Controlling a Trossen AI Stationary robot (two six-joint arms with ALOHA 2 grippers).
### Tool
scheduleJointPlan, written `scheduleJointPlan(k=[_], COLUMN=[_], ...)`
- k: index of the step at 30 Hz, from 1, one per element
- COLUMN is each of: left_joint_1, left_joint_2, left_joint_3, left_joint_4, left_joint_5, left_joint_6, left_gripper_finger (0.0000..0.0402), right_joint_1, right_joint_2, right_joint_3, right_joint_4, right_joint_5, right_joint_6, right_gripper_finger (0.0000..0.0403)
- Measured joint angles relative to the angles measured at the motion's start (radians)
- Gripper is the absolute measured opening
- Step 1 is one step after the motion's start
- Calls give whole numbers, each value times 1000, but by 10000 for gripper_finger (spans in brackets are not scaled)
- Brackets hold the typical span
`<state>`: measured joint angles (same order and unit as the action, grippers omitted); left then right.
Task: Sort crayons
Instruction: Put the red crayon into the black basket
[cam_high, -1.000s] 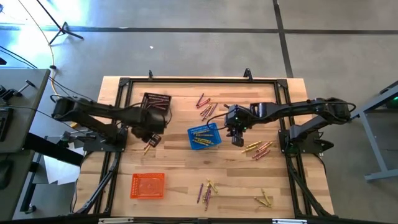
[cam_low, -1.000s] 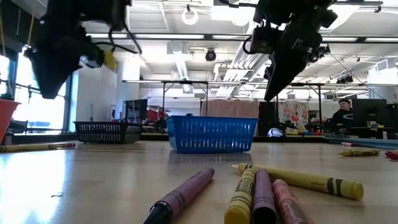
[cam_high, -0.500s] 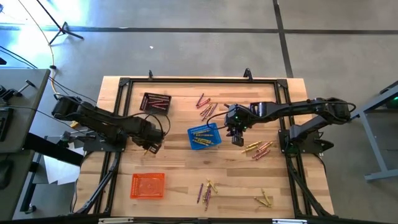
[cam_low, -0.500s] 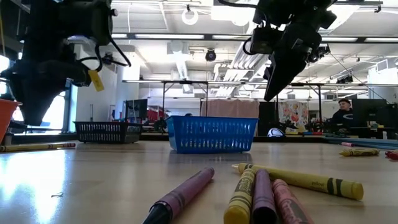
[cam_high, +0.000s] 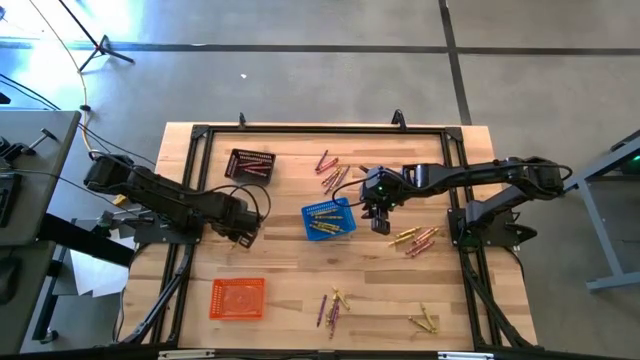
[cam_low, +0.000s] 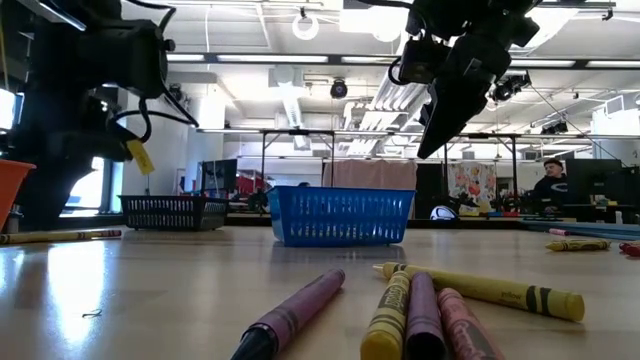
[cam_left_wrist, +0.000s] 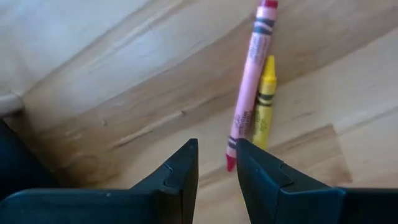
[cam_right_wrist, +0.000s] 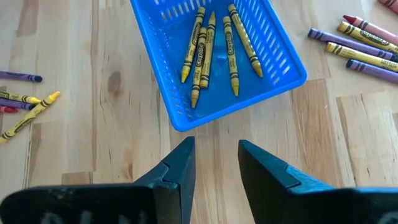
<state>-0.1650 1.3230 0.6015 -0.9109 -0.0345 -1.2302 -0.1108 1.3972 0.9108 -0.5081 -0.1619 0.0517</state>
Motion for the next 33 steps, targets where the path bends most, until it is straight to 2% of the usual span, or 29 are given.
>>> scheduleJointPlan(k=[10,20,33], left_joint_1=[1,1,1], left_joint_2=[-1,0,86], left_joint_3=[0,0,5], left_joint_4=[73,74,127], left_joint_5=[-30,-69,-82], left_joint_6=[0,-16,-23], left_gripper_finger=[94,94,94], right_joint_1=[0,0,0], right_joint_2=[0,0,1], right_joint_3=[0,0,0], right_joint_4=[10,10,11], right_joint_5=[-3,-3,-3], right_joint_6=[0,0,0], right_gripper_finger=[107,107,107])
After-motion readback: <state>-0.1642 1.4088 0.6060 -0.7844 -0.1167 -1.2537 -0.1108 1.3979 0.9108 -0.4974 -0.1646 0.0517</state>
